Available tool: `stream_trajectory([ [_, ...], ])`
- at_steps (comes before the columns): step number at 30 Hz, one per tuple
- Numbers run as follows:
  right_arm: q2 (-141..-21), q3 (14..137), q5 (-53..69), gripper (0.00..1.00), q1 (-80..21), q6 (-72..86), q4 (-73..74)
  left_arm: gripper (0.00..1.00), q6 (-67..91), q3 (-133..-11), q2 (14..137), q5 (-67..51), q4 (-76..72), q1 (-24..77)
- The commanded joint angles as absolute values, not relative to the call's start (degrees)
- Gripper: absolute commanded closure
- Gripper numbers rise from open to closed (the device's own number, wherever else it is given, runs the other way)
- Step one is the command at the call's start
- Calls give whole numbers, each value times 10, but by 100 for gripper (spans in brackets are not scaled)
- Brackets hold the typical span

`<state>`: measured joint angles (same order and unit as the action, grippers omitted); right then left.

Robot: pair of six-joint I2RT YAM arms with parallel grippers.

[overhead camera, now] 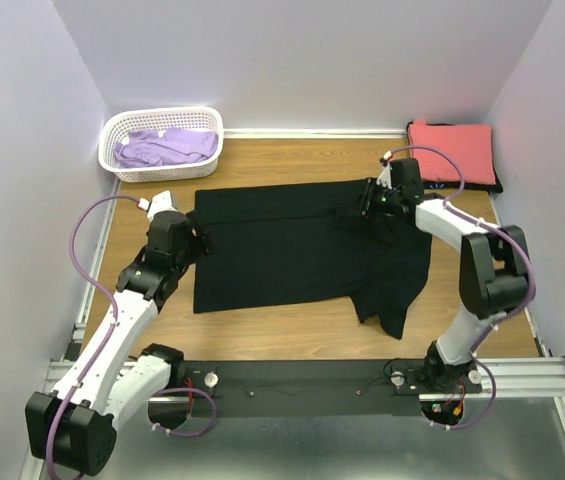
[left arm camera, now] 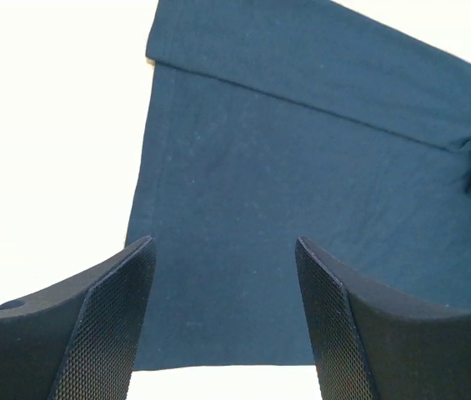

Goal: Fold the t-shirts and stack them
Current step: Fold the tshirt

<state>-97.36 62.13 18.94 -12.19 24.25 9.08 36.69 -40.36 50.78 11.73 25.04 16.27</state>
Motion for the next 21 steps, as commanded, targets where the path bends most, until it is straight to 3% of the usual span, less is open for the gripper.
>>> stream_trajectory([
  [1, -1047, 662, 206, 61, -117, 274, 32, 25, 384, -383, 501, 131, 259, 166],
  [8, -1131, 665, 262, 62, -125, 298, 11, 25, 388, -362, 510, 114, 250, 166],
  [21, -1100, 635, 260, 61, -141, 308, 13, 25, 377, -364, 516, 101, 238, 165],
])
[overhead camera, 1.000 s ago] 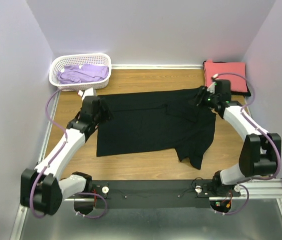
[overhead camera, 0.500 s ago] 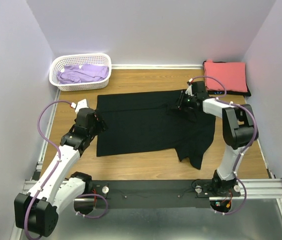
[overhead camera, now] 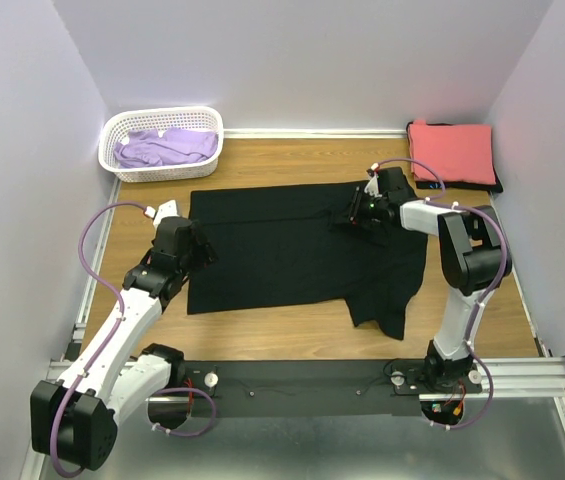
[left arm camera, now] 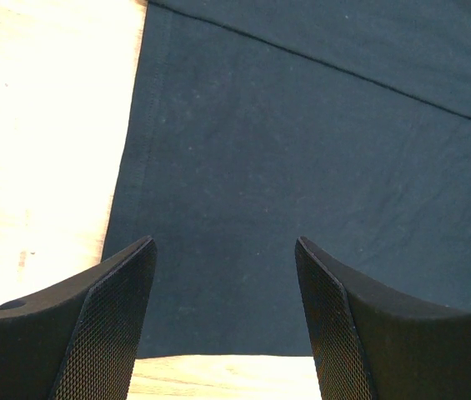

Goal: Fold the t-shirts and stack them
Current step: Fold the tshirt

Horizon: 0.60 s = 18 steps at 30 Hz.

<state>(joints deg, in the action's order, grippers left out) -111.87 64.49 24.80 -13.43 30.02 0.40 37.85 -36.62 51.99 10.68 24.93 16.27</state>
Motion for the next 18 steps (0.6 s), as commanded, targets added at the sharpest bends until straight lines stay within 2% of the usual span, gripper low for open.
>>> stream_trajectory([
  [1, -1094, 636, 261, 61, -141, 308, 12, 25, 377, -362, 514, 102, 238, 166],
  [7, -1049, 639, 202, 57, -162, 304, 23, 25, 374, -360, 510, 104, 240, 166],
  [13, -1034, 641, 10, 55, -239, 294, 71, 25, 345, -379, 514, 125, 236, 166],
  [18, -1057, 658, -45, 55, -261, 307, 103, 25, 328, -364, 505, 132, 214, 166],
])
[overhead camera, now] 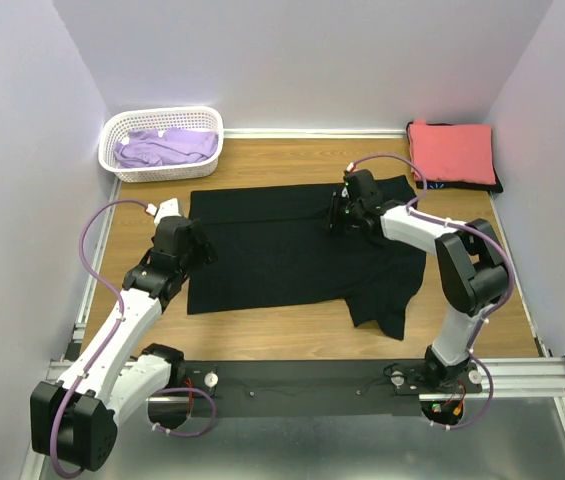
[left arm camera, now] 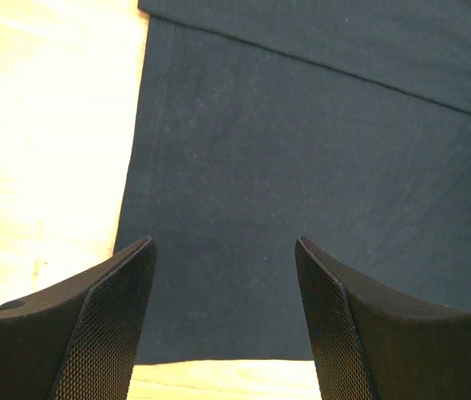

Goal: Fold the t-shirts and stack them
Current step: Fold the tshirt

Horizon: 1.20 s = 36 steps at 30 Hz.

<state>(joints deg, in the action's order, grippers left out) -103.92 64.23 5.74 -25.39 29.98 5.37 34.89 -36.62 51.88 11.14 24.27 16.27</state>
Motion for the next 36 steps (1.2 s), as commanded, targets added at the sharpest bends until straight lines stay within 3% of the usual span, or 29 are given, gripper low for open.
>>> stream_trajectory([
  [1, -1060, 660, -49, 55, -264, 308, 109, 25, 331, -360, 498, 133, 209, 165],
  [17, -1097, 694, -52, 60, -279, 306, 120, 25, 337, -331, 488, 140, 156, 166],
  [24, -1107, 712, -51, 76, -282, 307, 129, 25, 337, -331, 490, 139, 154, 166],
  [27, -1106, 714, -46, 91, -285, 312, 135, 25, 337, -330, 489, 139, 155, 166],
  [30, -1098, 715, -35, 99, -287, 316, 142, 25, 337, -330, 487, 139, 154, 166],
  [36, -1095, 727, -24, 99, -287, 328, 163, 25, 336, -330, 488, 137, 154, 167],
])
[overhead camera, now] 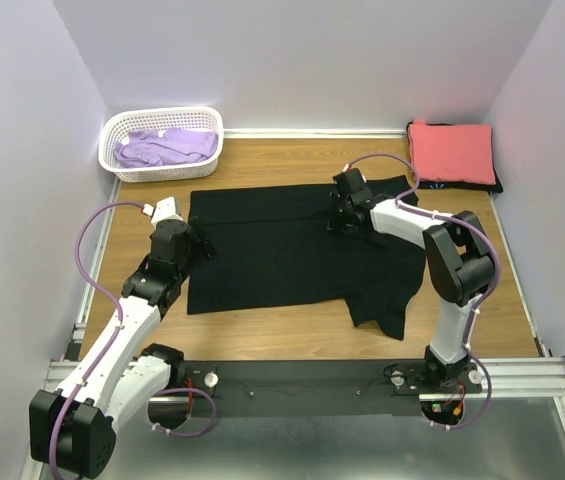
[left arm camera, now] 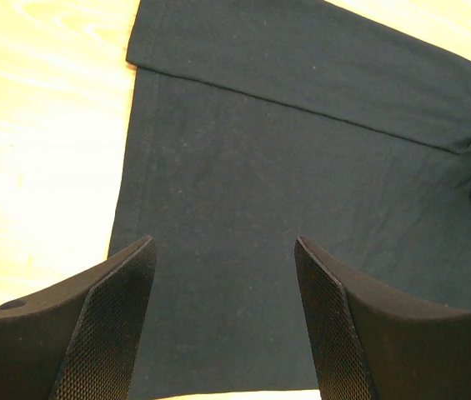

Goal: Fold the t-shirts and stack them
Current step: Fold the tshirt

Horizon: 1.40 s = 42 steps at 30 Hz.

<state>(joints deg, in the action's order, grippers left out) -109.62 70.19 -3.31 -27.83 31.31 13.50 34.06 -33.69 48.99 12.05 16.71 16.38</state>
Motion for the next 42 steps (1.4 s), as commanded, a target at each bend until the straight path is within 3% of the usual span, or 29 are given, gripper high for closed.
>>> stream_trajectory([
  [1, -1099, 729, -23, 99, -287, 329, 166, 25, 335, -330, 487, 137, 153, 166],
  [11, -1129, 752, 20, 93, -287, 343, 183, 25, 334, -330, 496, 130, 150, 166],
  [14, -1134, 759, 50, 84, -286, 333, 186, 25, 332, -330, 504, 125, 152, 167],
  [23, -1026, 711, 28, 45, -283, 292, 210, 22, 339, -410, 575, 92, 261, 166],
  [32, -925, 617, -35, 43, -233, 246, 242, 25, 359, -430, 670, 102, 295, 166],
  [42, -962, 611, -52, 44, -164, 219, 233, 30, 375, -473, 801, 127, 226, 157],
])
